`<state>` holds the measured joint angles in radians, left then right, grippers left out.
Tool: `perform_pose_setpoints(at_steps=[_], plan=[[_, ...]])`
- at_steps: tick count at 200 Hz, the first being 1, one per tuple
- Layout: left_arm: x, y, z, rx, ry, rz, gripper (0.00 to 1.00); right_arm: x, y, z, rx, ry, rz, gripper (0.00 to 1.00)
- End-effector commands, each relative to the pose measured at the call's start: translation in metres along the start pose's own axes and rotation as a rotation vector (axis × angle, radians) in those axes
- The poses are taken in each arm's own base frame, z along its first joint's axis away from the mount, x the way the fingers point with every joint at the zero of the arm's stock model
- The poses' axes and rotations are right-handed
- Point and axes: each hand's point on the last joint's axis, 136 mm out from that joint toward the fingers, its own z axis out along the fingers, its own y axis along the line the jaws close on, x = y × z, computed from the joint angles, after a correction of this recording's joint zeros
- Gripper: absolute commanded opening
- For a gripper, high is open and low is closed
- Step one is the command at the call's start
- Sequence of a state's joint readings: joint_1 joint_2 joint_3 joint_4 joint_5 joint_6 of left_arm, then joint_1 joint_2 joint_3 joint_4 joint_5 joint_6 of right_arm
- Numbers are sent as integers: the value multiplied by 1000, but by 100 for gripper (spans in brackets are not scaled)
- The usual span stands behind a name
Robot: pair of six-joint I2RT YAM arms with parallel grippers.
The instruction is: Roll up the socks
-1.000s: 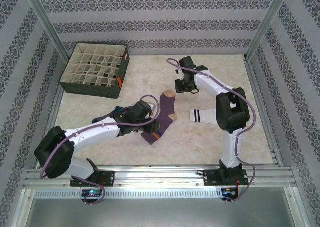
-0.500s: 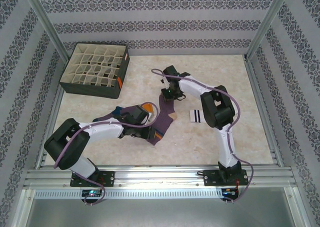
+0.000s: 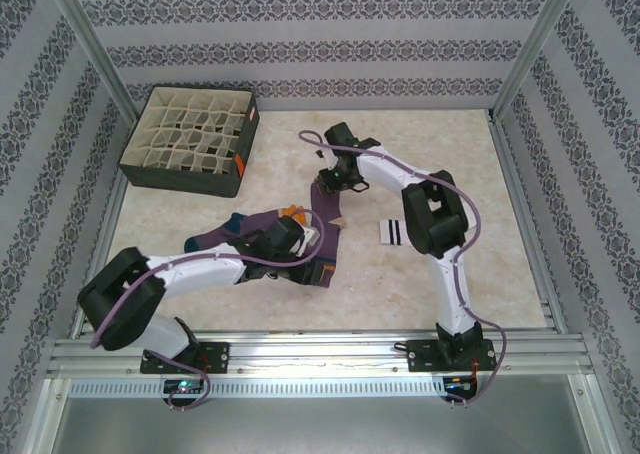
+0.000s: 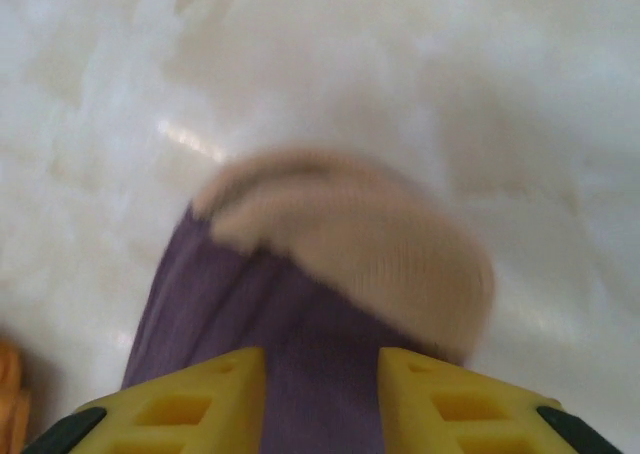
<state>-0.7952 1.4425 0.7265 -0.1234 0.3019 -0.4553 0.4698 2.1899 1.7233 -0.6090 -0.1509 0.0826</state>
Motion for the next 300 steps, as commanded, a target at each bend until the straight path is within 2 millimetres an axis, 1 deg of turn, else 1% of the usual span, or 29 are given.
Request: perform_pose_setpoints(at_steps=[1, 3, 24, 41, 50, 59, 74, 84, 112, 128, 136, 147, 166, 196, 238, 259, 271, 285, 291, 300], plan=[[-16, 6, -22, -26, -63, 141, 51, 0, 21, -49, -16, -99, -121, 36], [-17, 7, -23, -28, -67, 144, 52, 0, 23, -52, -15, -106, -127, 37], [-25, 24, -36, -18, -102, 132, 53, 36, 34, -68, 21, -135, -202, 37], [-33, 47, -45, -2, -145, 32, 53, 68, 45, -76, 57, -149, -238, 37], [-37, 57, -48, 28, -175, -28, 54, 84, 55, -77, 40, -154, -247, 38], [-42, 66, -48, 66, -202, -82, 54, 102, 71, -78, 24, -151, -290, 38], [-47, 75, -47, 109, -217, -142, 54, 128, 91, -79, 39, -145, -374, 39], [-50, 80, -45, 117, -208, -165, 54, 145, 100, -78, 53, -137, -421, 39], [-47, 94, -35, 81, -167, -206, 53, 176, 119, -77, 56, -125, -506, 40], [-44, 99, -33, 71, -166, -221, 53, 190, 124, -73, 53, -104, -544, 40], [-42, 100, -33, 69, -168, -222, 53, 196, 125, -70, 54, -93, -563, 42], [-40, 100, -34, 65, -175, -220, 53, 202, 128, -67, 50, -82, -578, 45], [-34, 103, -36, 49, -179, -217, 53, 210, 134, -61, 29, -59, -620, 46], [-24, 104, -41, 28, -189, -188, 53, 214, 141, -55, 38, -38, -693, 46], [-23, 100, -52, 21, -234, -120, 53, 218, 147, -38, 49, 12, -769, 46], [-23, 99, -57, 10, -241, -91, 53, 219, 142, -26, 85, 26, -781, 46], [-22, 98, -59, 9, -245, -73, 53, 219, 141, -21, 88, 39, -791, 40], [-22, 96, -62, 11, -260, -40, 53, 218, 143, -19, 86, 46, -805, 19], [-23, 95, -63, 10, -269, -25, 53, 218, 144, -19, 86, 45, -808, 13], [-23, 93, -66, 13, -293, 1, 52, 217, 145, -21, 78, 44, -811, 9]])
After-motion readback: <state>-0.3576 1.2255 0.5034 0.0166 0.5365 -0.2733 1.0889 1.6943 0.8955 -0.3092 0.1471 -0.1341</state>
